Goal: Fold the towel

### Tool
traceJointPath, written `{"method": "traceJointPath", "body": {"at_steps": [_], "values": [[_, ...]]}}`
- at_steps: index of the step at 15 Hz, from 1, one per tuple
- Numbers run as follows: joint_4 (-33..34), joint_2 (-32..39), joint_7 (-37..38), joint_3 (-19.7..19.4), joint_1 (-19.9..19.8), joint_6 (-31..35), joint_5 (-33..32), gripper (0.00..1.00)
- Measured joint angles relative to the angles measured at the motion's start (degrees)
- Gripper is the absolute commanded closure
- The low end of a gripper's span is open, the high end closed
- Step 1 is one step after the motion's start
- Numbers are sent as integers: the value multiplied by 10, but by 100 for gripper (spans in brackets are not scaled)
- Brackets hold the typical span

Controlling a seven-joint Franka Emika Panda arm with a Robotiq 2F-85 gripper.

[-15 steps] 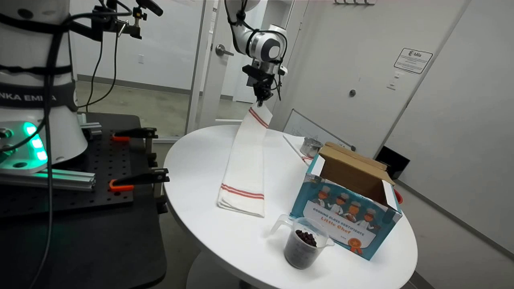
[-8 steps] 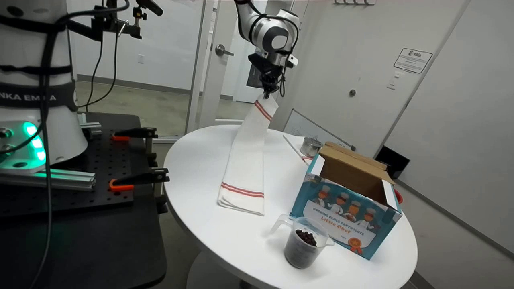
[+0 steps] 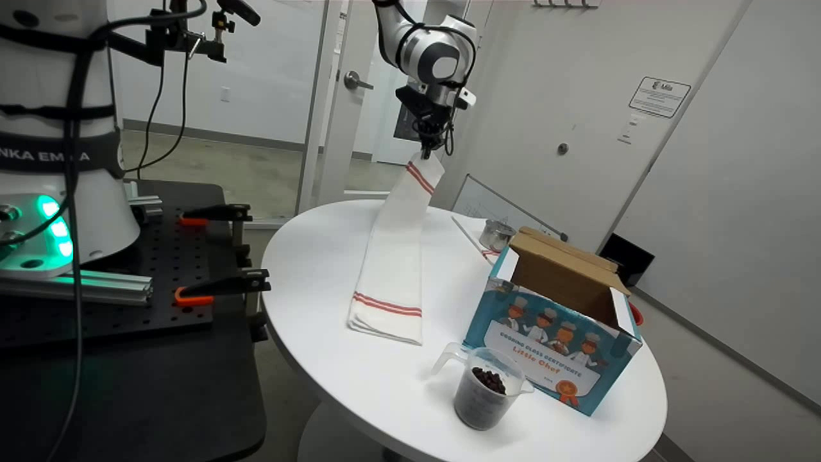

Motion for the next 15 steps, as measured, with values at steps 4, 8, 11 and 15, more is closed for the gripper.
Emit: {"method": "traceJointPath", "body": {"at_steps": [4,8,11,15], "values": [[-54,-26,90,-33,15,86,15,98],[-144,-64,173,-74,35,164,33,93],[-169,-77,192,-82,43,176,34,93],[-170,-80,195,-95,53,175,33,98]]}}
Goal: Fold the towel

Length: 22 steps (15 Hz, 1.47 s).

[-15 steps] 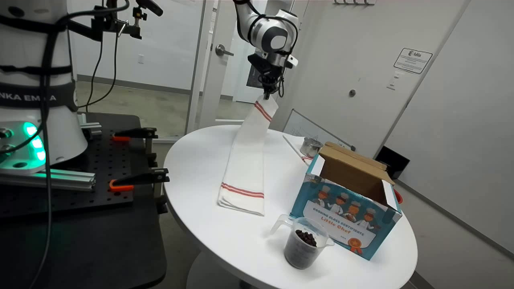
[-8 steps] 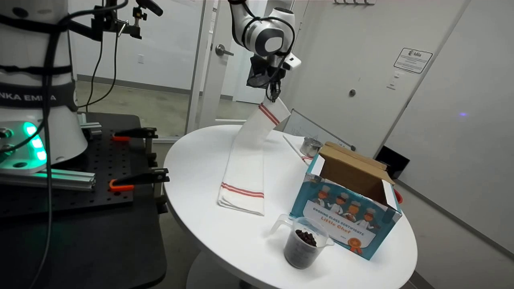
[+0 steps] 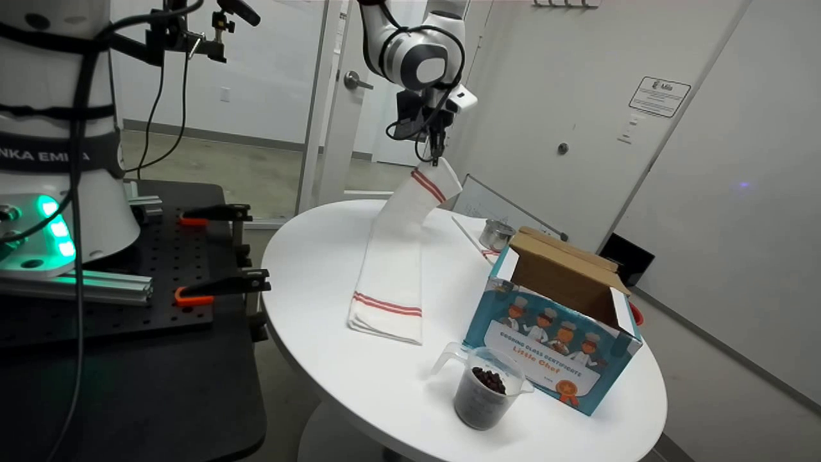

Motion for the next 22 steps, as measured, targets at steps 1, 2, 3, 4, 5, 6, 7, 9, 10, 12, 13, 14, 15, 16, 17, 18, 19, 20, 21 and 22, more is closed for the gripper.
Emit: {"method": "traceJointPath", "body": {"at_steps": [1,2,3,4,5,6,7,9,10,12,13,14,15,16,17,18,19,20,21,22], "values": [[0,0,5,-14,10,-1,-3,98],[-1,-1,16,-34,25,-2,-10,98],[-3,-2,33,-56,42,-3,-20,98],[-6,-5,54,-81,61,-5,-34,98],[-12,-9,78,-107,82,-7,-52,98],[-19,-13,103,-130,100,-10,-70,98],[-29,-19,124,-147,116,-12,-87,98],[-56,-38,143,-160,131,-14,-117,98],[-73,-49,146,-161,134,-14,-130,98],[-113,-77,155,-163,140,-12,-160,98],[-136,-92,165,-166,144,-9,-176,98],[-162,-110,180,-171,147,-4,-193,98],[-191,-130,195,-177,148,5,-209,98],[-223,-151,209,-187,151,19,-219,98],[-257,-173,220,-203,156,32,-230,98],[-291,-195,235,-222,162,45,-247,98],[-320,-215,253,-243,169,54,-269,98],[-345,-234,277,-267,177,59,-301,98],[-364,-251,304,-292,184,59,-341,98],[-378,-268,334,-314,189,58,-388,98]]}}
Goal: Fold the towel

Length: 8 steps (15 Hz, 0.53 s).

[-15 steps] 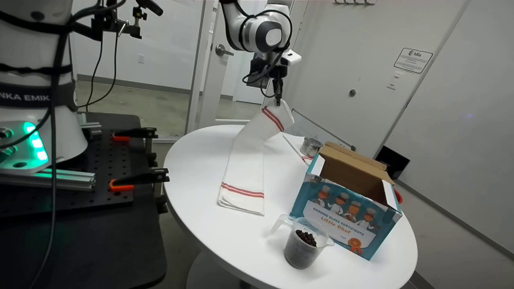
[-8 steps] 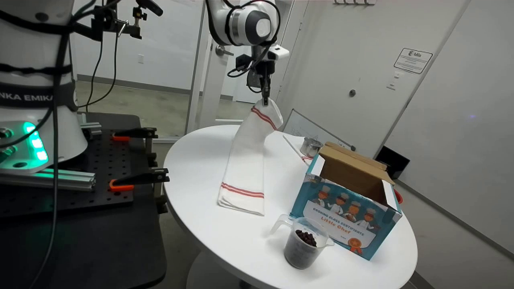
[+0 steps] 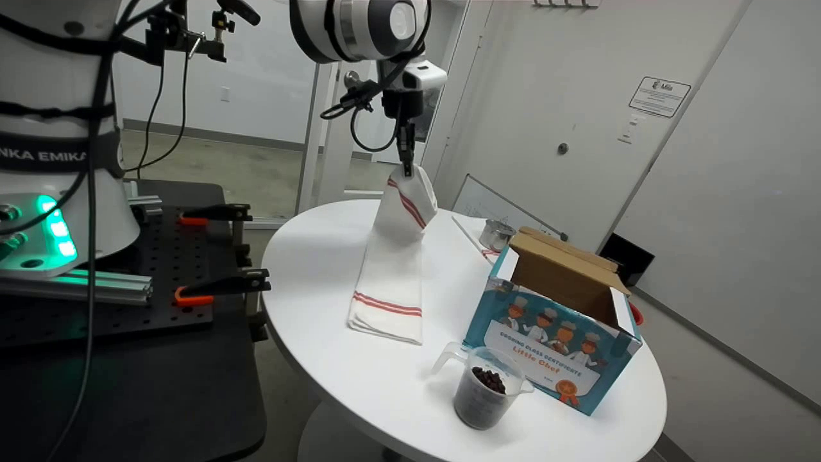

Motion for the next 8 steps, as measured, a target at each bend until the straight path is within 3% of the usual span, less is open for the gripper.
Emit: {"method": "traceJointPath", "body": {"at_steps": [4,8], "values": [[-17,-68,105,-37,-4,-64,-160,98],[-47,-154,115,-30,-10,-170,-218,98]]}}
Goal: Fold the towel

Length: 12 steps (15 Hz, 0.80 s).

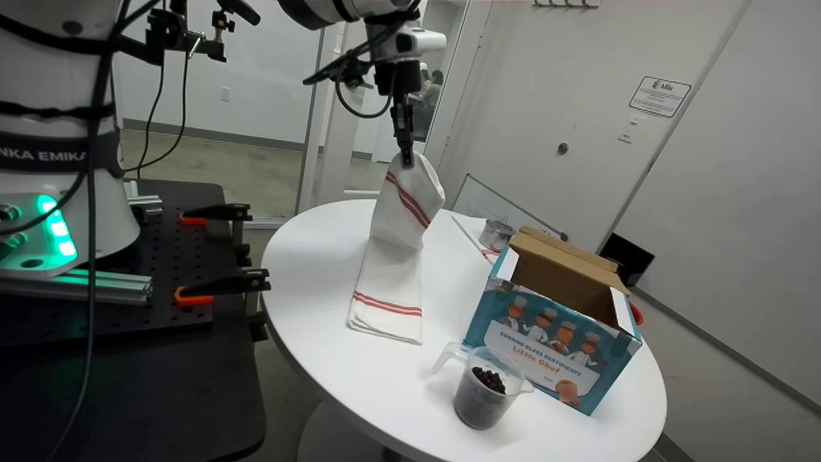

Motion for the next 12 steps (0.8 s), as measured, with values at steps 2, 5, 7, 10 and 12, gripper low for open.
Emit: {"method": "traceJointPath", "body": {"at_steps": [2,5,7,10,12], "values": [[-35,-49,-34,60,-71,-40,15,98],[-70,-91,-137,134,-178,-64,67,98],[-68,-94,-197,111,-178,-84,67,98],[-32,-40,-305,152,-211,-75,143,98],[13,23,-337,154,-177,-75,167,98]]}}
